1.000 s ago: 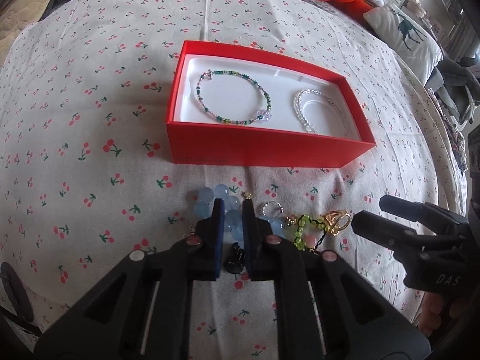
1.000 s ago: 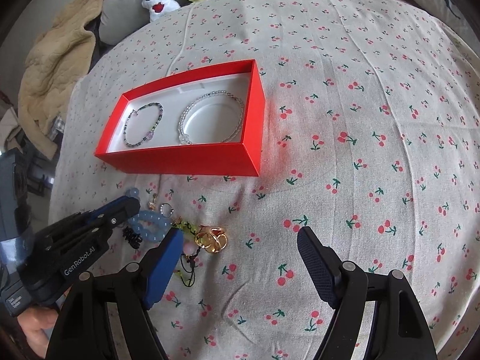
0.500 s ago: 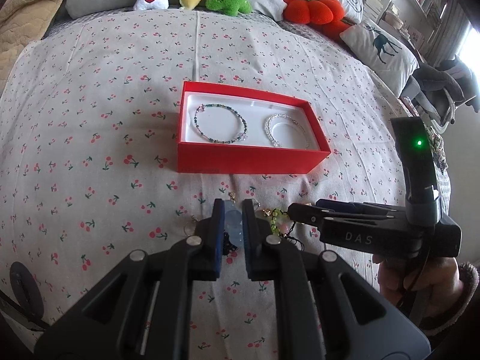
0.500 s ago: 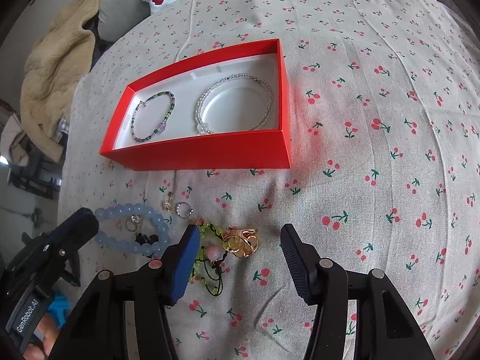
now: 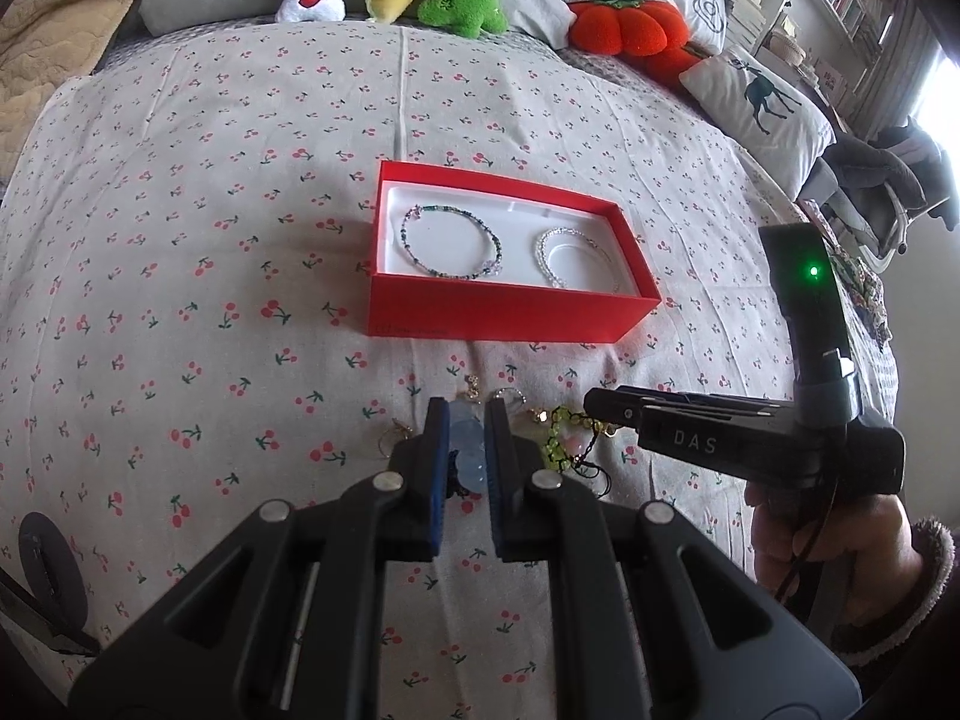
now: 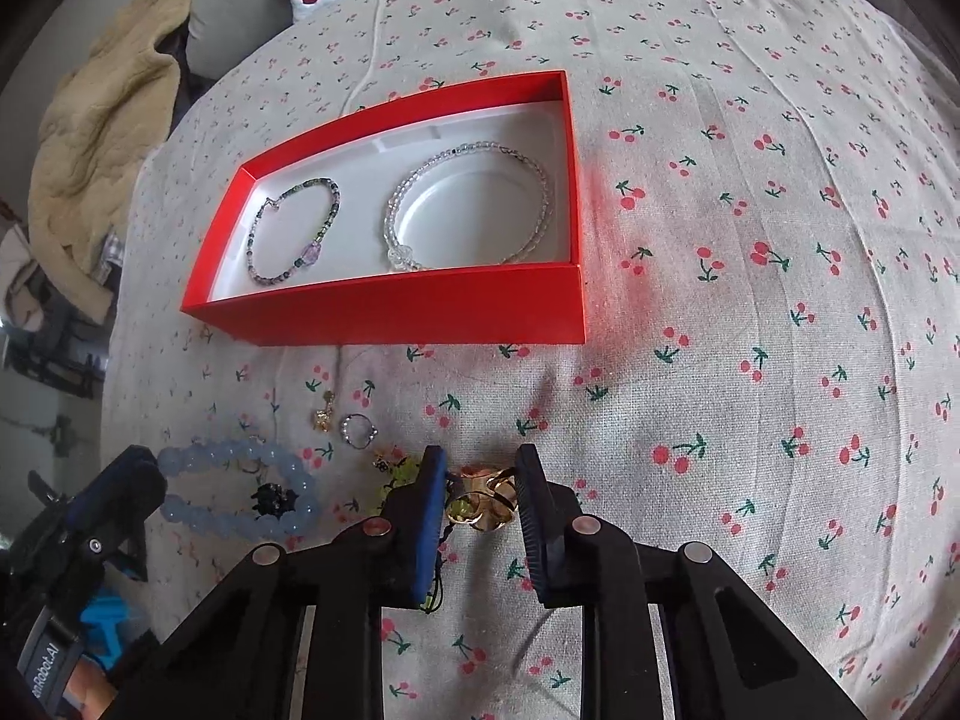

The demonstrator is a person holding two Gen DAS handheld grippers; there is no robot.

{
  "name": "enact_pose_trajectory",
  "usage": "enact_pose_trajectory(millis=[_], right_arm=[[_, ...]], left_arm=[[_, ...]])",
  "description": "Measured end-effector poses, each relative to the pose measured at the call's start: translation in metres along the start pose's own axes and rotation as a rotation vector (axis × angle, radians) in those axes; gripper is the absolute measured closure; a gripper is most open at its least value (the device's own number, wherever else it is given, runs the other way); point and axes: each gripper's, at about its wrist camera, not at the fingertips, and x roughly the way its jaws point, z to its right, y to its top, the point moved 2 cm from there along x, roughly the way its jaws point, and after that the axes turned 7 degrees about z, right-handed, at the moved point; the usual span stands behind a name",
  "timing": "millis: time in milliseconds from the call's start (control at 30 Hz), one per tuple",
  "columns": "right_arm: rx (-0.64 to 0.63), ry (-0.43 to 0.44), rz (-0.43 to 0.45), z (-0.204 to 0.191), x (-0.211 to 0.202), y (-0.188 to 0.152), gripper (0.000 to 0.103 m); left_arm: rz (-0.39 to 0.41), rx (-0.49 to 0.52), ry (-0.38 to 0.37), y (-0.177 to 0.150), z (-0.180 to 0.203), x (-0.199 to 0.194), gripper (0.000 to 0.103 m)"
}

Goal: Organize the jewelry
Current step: 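Grasp the light-blue bead bracelet with the left tool while the right tool grasps the gold rings, then lower the blue bracelet and gold rings into the red box and open both tools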

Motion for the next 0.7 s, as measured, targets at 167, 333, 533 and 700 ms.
enact_pose_trajectory(millis=[167, 333, 533, 700], right_arm=[[0.025, 0.016, 0.022, 0.005, -0.013, 0.003, 0.079], [0.037, 0.049, 0.053, 0.005, -0.031, 0.007, 0.079], [0.051, 0.100, 0.089, 0.003, -0.053, 0.013, 0.079], [0.075, 0.128, 0.123, 0.004, -0.066, 0.028, 0.079]], left_arm=[[0.015, -0.017, -0.010, 0.003, -0.005, -0.008, 0.090], [0.029, -0.032, -0.035, 0.005, -0.005, -0.015, 0.090], [0.070, -0.026, -0.042, 0.015, 0.002, -0.028, 0.090], [0.090, -0.011, -0.041, 0.030, 0.014, -0.031, 0.090]])
